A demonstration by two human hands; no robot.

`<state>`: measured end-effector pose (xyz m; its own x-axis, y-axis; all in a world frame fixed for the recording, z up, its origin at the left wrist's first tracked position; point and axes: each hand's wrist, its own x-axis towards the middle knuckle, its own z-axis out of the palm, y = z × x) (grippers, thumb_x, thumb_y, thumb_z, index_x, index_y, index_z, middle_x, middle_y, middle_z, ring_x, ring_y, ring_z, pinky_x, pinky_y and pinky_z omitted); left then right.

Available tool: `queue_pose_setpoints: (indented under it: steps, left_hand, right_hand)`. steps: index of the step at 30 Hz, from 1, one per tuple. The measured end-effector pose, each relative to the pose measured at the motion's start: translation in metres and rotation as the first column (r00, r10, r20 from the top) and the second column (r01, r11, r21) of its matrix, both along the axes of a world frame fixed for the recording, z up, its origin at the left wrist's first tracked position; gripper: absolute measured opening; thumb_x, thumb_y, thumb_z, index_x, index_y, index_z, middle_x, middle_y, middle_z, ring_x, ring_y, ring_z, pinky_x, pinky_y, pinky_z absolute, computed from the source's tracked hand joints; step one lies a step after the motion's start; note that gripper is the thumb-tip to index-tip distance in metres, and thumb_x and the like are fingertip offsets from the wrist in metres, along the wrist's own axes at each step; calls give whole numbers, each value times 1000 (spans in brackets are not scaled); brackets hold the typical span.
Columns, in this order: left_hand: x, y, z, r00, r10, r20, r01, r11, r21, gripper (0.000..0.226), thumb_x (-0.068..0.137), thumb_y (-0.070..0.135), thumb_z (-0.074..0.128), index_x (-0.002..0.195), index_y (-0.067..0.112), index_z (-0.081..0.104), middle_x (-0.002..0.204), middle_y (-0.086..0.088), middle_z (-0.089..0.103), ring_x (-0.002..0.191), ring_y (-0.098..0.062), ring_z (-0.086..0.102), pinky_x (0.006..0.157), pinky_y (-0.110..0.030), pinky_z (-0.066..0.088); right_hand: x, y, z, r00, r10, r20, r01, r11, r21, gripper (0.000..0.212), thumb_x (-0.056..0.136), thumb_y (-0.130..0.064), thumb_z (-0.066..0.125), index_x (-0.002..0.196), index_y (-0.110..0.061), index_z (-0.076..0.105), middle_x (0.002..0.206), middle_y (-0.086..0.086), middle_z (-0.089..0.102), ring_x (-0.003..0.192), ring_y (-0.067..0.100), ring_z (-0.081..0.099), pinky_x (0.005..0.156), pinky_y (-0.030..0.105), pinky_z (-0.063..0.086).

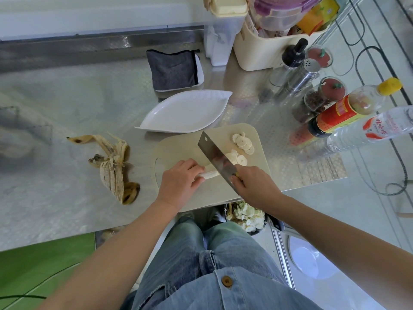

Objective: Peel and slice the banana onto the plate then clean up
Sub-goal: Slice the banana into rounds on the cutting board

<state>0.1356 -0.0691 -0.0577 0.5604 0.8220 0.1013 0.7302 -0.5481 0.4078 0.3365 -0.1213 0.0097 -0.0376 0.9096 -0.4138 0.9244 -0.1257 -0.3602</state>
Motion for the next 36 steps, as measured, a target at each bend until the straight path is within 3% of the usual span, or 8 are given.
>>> queue_pose_setpoints:
  steps: [9, 12, 19, 25, 31, 36]
  left_hand:
    - [0, 0, 1, 1000, 1, -1, -1, 1000, -4, 24, 71, 25, 81, 92, 20, 71, 88, 4, 64, 74, -16, 59, 46, -20, 37]
    - [0, 0, 1, 1000, 3, 3, -3, 1000, -1, 23, 71, 25, 82, 91, 21, 71, 87, 5, 64, 73, -16, 59, 47, -19, 34]
    - [0, 0, 1, 1000, -2, 9, 2, 1000, -9, 24, 71, 25, 82, 93, 20, 71, 89, 4, 64, 74, -16, 59, 45, -22, 41]
    - [0, 0, -1, 1000, -5, 14, 5, 1000, 5, 23, 71, 23, 82, 91, 20, 72, 87, 4, 64, 72, -17, 58, 47, -20, 35]
    - [0, 0, -2, 1000, -3, 24, 3, 1000, -5, 23, 72, 23, 81, 92, 18, 71, 88, 3, 64, 73, -18, 58, 46, -24, 43]
    - [0, 0, -2, 1000, 4, 24, -4, 1000, -1, 22, 71, 23, 81, 90, 19, 71, 87, 4, 64, 73, -18, 58, 47, -22, 37]
  right_hand:
    - [3, 0, 0, 999, -20, -31, 21, 1000, 14, 23, 97, -23, 42, 75, -17, 37, 60, -5, 39, 56, 17, 41, 47, 25, 25]
    - [2, -1, -1, 1000, -13, -25, 13, 1000, -13, 33, 97, -24, 42, 67, -24, 29, 60, -6, 38, 54, 10, 38, 48, 25, 24]
    - [0, -1, 4, 999, -32, -31, 31, 999, -23, 39, 97, -23, 43, 64, -29, 24, 60, -6, 38, 54, 12, 39, 48, 25, 23]
    - [-2, 0, -3, 1000, -11, 18, 12, 998, -55, 19, 98, -24, 40, 81, -16, 38, 64, -5, 38, 59, 16, 42, 50, 27, 26]
    - [-14, 6, -19, 999, 1, 32, 1, 998, -55, 15, 99, -24, 38, 88, -15, 44, 77, 1, 48, 71, 22, 49, 56, 29, 31]
    - [-18, 8, -27, 1000, -29, -8, 29, 999, -23, 16, 98, -24, 38, 96, -15, 51, 79, 0, 51, 72, 20, 47, 62, 30, 34]
